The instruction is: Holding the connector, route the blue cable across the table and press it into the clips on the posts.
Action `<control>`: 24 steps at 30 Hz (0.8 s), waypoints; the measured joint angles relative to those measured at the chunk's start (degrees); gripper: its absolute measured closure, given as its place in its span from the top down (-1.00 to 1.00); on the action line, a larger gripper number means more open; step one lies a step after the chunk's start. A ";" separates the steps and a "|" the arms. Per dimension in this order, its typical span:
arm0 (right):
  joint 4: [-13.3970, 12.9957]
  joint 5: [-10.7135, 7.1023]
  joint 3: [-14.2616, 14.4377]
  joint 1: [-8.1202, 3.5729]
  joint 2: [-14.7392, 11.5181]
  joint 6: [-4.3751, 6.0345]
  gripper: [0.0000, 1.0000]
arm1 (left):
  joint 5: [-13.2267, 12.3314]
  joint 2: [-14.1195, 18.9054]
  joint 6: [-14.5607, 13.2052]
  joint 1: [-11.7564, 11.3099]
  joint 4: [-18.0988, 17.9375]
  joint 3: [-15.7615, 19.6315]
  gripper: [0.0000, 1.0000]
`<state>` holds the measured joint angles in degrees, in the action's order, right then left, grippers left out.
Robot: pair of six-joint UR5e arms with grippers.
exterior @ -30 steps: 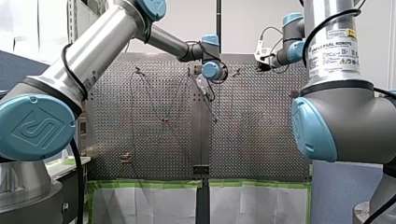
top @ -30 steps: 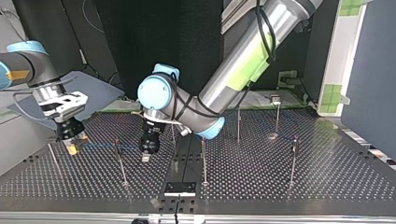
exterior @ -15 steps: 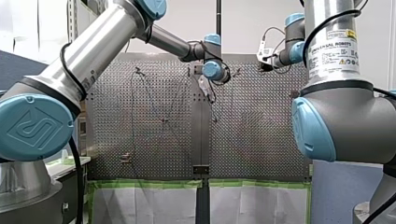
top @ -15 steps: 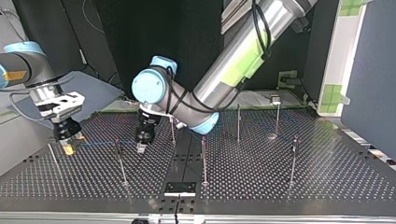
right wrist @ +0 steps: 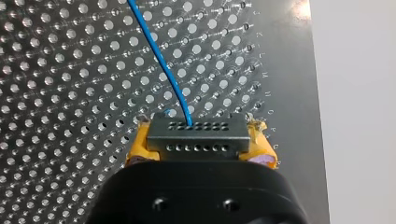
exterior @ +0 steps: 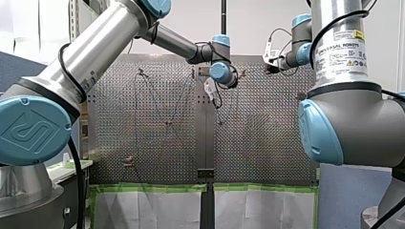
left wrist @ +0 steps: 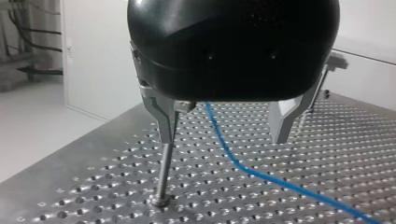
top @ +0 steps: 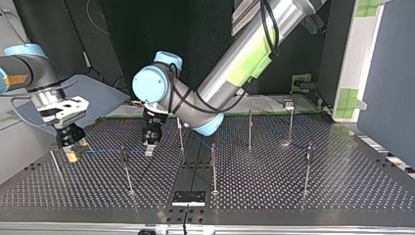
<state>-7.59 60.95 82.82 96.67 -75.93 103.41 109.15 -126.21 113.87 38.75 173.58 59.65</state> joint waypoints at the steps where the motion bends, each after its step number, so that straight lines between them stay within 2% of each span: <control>1: 0.01 0.00 -0.01 0.00 0.00 -0.01 -1.00 | 0.04 0.00 -0.02 0.10 0.56 0.00 1.00; 7: 0.01 -0.03 0.01 0.00 0.02 -0.03 -1.00 | 0.86 0.13 -0.05 1.02 3.87 0.02 1.00; 13: 0.01 -0.03 0.01 0.00 0.02 -0.03 -1.00 | 2.92 1.01 -0.62 2.24 6.72 0.92 1.00; 19: 0.01 -0.04 -0.01 0.00 0.03 -0.04 -1.00 | 3.17 4.02 -1.62 3.20 4.99 4.10 1.00; 24: 0.07 -0.03 -0.01 -0.01 0.06 -0.22 -1.00 | 3.22 7.16 -4.15 3.79 1.99 7.28 1.00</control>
<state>-7.52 60.92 82.82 96.66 -75.87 103.19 112.37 -119.05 109.73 42.54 175.57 66.93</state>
